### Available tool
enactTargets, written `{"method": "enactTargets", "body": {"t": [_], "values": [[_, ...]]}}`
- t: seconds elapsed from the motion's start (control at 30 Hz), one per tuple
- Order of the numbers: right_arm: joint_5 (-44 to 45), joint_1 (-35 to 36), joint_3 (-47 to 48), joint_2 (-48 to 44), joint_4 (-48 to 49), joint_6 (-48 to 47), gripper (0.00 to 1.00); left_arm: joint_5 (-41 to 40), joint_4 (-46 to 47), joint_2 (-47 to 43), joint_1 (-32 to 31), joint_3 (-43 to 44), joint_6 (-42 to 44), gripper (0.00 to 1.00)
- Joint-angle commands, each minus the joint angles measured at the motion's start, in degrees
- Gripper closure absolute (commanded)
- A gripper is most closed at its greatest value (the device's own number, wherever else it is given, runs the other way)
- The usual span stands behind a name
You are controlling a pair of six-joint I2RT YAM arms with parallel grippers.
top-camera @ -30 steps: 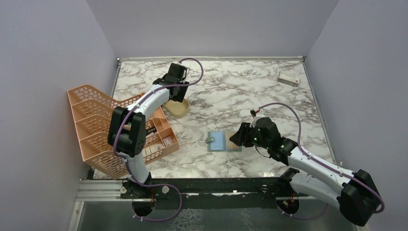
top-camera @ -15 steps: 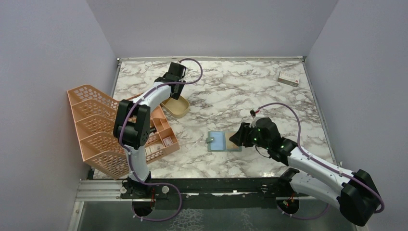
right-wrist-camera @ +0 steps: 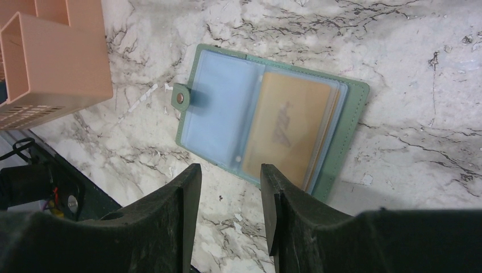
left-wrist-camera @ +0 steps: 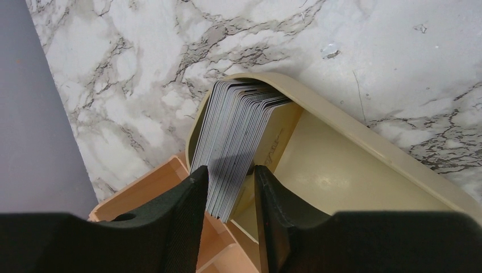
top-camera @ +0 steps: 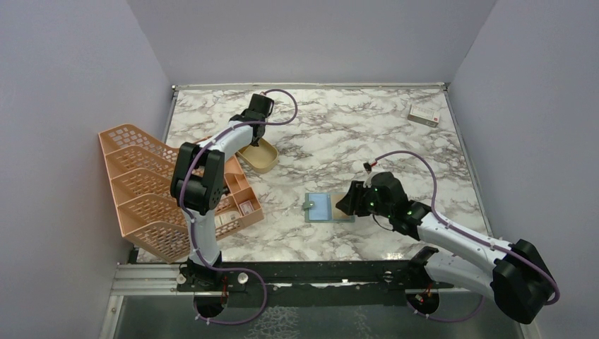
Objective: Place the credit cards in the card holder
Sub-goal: Pick up the credit card from the storage box.
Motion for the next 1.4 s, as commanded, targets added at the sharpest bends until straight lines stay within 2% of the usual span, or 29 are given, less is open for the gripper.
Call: {"method": "enactTargets", "body": {"t": [0.0, 0.37, 1.0, 1.37], "values": [[0.35, 0.28, 0.64, 0.27, 1.72, -1.01, 0.57, -2.36, 0.74, 0.47, -0.2, 1.9, 0.72, 0.63], [0.73, 0.28, 0.7, -0.15, 1.17, -0.97, 0.57, -3.47, 0.72, -0.03, -0.2, 1.94, 1.56, 0.72], [0.15, 0.27, 0.02, -0.49, 1.48, -0.19, 0.57, -4.54, 0.48, -2.22, -1.28, 1.9, 2.26, 0.82], [-0.6, 0.28, 0.2, -0.96, 0.98, 0.03, 0.57, -2.81, -2.76, -3.5, -2.49, 3.51, 1.72, 0.97]]}}
